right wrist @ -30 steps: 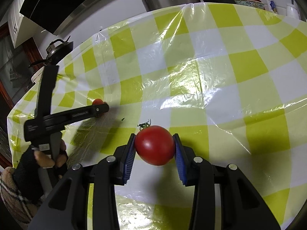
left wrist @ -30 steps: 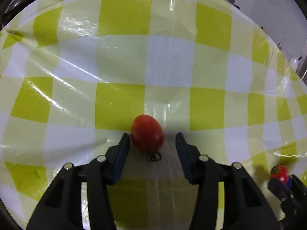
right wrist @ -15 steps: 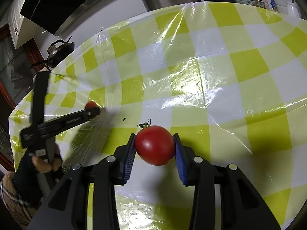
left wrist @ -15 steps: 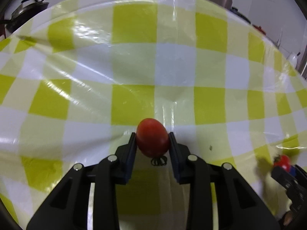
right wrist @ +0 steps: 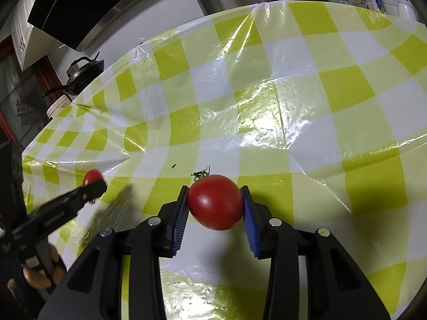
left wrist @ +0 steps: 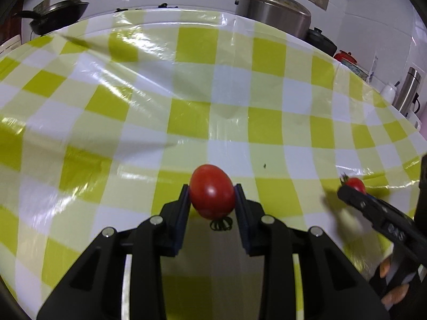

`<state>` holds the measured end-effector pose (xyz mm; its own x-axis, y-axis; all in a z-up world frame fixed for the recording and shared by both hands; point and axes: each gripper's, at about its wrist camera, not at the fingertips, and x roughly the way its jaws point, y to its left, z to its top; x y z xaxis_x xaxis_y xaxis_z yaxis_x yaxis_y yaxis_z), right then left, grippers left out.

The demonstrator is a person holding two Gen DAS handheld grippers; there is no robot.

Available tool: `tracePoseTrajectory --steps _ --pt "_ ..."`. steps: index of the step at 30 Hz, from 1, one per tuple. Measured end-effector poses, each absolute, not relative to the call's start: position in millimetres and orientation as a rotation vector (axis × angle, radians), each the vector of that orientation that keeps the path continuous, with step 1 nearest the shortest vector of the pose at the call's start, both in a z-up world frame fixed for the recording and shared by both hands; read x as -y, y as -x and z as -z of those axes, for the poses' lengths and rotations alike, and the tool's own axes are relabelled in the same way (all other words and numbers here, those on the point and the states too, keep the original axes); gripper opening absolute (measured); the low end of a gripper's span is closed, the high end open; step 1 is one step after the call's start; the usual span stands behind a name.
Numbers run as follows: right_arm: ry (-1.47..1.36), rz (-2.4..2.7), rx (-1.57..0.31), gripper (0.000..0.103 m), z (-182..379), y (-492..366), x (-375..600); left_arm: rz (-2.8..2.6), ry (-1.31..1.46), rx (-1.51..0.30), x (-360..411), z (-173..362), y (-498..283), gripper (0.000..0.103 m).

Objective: Organize fruits
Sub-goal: 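Carry both cherry tomatoes toward the white box with both tools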

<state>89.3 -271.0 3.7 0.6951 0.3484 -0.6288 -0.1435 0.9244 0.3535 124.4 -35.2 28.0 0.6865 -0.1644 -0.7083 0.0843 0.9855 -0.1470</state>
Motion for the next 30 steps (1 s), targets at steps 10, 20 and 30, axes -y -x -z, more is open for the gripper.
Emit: tracePoseTrajectory --steps 10,20,30 --pt "-0.295 -0.302 -0.764 0.039 -3.8 -89.3 271.3 0.104 0.084 -0.786 22.6 -21.6 -60.7 0.033" --pt "-0.350 -0.327 -0.785 0.039 -9.1 -58.5 264.8 0.097 0.036 -0.740 1.7 -39.7 6.1 0.033" --pt "-0.214 -0.458 -0.779 0.039 -38.3 19.0 196.8 0.060 0.029 -0.718 -23.0 -43.6 57.0 0.033"
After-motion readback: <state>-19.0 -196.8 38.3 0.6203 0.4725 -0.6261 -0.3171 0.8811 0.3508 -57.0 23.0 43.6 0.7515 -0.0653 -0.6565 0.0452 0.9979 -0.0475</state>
